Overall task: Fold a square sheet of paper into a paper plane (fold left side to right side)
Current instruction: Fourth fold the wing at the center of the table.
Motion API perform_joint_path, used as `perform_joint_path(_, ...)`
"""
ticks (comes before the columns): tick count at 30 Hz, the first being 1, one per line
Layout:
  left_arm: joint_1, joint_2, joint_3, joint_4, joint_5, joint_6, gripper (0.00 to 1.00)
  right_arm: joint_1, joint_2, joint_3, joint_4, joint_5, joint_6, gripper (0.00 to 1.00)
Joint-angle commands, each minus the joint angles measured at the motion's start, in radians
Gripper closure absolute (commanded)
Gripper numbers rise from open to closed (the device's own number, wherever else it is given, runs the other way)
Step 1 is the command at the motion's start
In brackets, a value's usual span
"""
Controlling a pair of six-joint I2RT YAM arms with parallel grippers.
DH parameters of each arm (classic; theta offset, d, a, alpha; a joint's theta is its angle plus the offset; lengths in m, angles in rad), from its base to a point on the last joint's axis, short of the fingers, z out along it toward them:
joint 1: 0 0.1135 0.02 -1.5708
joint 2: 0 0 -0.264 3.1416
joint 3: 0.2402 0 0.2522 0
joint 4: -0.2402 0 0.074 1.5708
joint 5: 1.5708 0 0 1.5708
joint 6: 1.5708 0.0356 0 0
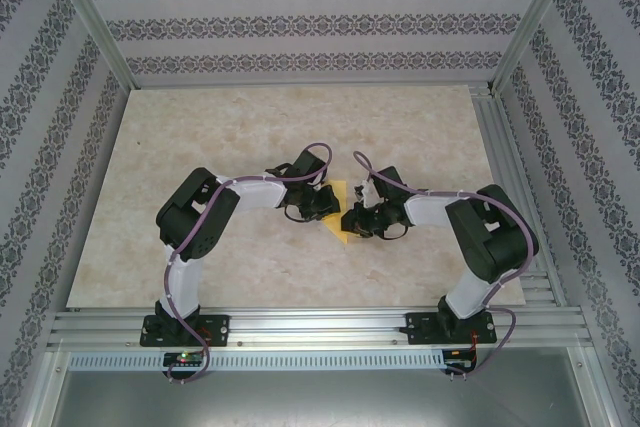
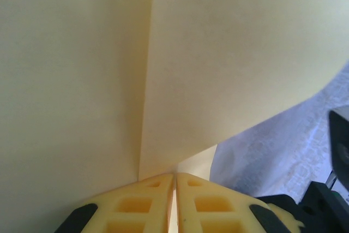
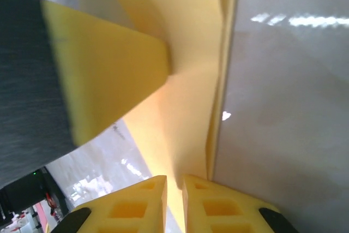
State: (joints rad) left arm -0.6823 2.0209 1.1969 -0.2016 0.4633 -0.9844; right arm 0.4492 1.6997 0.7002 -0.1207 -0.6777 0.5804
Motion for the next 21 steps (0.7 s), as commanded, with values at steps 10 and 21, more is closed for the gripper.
perform_joint_path(10, -0.011, 0.014, -0.006, -0.122, -0.064, 0.016, 0.85, 0.04, 0.006, -0.034, -0.211, 0.154, -0.062, 0.85)
perform_joint_path(21, 0.072, 0.036, 0.1, -0.201, -0.08, 0.088, 0.83, 0.05, 0.015, -0.057, -0.249, 0.179, -0.072, 0.85)
